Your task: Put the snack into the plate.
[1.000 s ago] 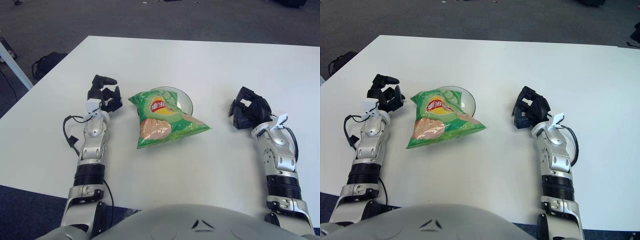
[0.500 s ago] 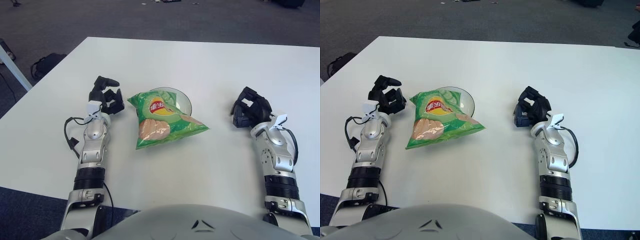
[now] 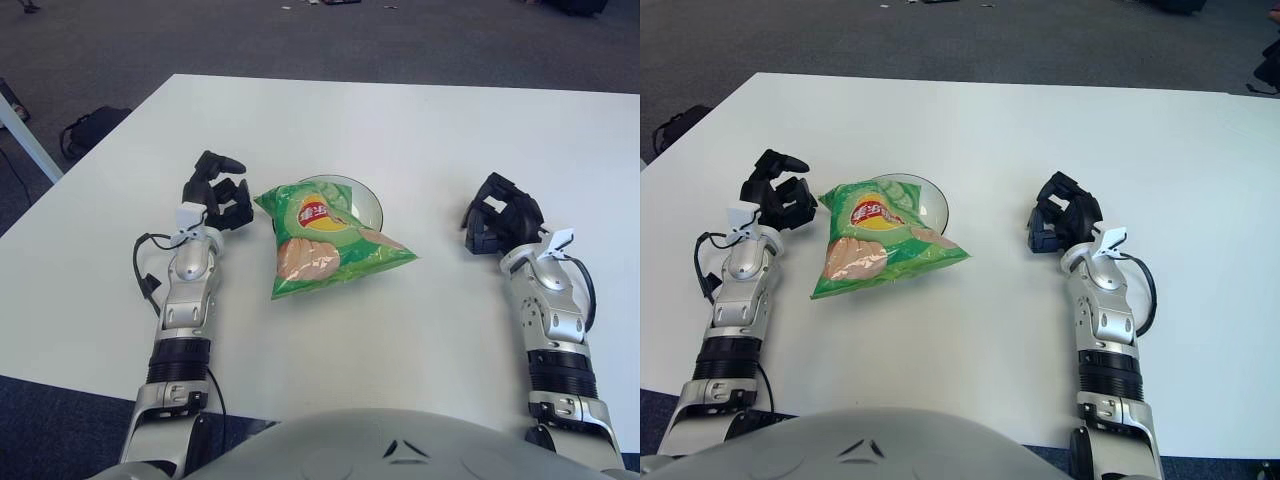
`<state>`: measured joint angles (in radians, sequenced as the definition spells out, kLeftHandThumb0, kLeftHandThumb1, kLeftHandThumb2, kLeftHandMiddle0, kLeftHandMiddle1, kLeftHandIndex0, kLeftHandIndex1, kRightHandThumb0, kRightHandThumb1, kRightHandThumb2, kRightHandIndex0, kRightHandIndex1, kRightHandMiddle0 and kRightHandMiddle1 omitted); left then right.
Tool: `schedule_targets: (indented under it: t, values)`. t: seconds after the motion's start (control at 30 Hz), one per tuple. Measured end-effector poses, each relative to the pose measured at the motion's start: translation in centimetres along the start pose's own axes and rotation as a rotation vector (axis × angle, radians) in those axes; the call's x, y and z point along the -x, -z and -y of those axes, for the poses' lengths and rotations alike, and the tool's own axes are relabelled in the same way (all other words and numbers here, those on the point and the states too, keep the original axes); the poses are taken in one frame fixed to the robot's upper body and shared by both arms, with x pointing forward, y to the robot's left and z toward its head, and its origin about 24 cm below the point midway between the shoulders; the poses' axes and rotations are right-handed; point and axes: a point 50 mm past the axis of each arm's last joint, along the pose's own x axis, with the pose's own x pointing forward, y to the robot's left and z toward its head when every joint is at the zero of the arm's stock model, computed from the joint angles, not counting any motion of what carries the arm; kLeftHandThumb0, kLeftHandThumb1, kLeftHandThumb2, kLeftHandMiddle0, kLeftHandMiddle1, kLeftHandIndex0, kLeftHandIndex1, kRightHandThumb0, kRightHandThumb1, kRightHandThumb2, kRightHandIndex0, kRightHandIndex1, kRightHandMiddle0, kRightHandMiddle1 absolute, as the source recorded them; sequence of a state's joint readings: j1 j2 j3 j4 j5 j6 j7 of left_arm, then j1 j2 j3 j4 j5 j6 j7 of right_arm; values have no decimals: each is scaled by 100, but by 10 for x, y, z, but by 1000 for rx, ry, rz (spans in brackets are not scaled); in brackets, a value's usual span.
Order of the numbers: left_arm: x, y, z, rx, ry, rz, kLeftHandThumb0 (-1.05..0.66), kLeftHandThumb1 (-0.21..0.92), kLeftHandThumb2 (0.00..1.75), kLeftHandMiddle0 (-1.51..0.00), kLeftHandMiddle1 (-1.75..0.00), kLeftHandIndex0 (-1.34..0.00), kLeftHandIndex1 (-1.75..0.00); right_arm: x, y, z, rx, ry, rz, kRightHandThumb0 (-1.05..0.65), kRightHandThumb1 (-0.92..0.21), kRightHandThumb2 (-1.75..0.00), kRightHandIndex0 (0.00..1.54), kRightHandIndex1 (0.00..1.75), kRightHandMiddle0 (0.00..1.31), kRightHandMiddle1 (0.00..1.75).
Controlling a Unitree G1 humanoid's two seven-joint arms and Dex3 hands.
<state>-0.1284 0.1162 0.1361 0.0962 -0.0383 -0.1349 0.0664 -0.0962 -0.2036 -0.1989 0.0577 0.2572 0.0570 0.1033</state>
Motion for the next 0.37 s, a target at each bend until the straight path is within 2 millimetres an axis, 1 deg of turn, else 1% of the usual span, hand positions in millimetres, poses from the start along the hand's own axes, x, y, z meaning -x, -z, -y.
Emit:
schedule_targets:
  t: [0.37]
  values:
    - [0, 0, 0, 24, 4, 8, -43, 48, 112, -93, -175, -49, -175, -1, 1, 0, -1, -2, -5, -1, 9, -175, 91, 168, 71, 175]
